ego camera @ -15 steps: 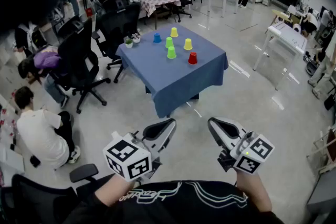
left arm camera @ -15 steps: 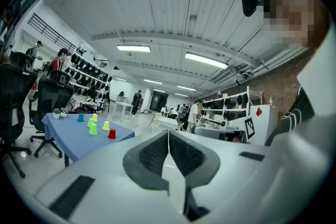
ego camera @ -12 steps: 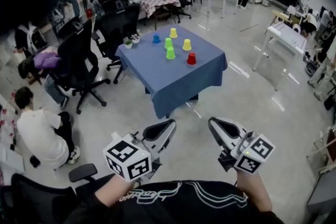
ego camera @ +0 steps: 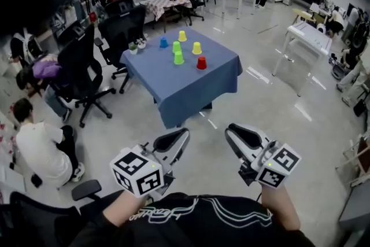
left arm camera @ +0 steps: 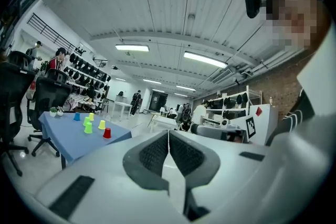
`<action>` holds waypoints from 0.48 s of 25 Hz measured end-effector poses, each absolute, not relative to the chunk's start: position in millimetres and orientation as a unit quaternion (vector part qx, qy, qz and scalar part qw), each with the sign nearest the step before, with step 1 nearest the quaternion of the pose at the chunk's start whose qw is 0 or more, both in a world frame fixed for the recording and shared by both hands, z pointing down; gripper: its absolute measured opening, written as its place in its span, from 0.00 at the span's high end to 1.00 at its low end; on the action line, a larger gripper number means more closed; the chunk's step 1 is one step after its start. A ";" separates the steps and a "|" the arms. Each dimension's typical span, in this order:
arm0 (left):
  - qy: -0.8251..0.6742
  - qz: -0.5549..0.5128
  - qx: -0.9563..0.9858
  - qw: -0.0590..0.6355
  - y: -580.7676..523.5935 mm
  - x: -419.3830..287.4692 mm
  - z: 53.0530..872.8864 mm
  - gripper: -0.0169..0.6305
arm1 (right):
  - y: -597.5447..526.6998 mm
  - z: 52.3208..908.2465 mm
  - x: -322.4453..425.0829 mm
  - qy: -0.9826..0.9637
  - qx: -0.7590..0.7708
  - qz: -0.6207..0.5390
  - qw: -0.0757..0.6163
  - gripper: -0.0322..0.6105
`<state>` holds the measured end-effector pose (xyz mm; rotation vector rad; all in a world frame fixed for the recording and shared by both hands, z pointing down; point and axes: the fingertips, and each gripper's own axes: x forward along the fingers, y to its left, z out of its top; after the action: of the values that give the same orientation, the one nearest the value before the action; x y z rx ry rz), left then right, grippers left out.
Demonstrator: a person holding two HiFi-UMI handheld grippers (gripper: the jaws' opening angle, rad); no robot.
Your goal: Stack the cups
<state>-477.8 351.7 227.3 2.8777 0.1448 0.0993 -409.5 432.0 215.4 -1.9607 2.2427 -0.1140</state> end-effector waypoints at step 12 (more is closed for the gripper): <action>0.037 0.049 0.987 0.152 327.0 -460.3 251.7 0.93 | 409.5 246.5 -381.6 0.741 -0.666 -0.063 0.053 0.57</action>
<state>-460.3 327.0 251.7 2.8317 0.1055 0.1405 -381.6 409.5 246.5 -2.0253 2.2543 -0.1910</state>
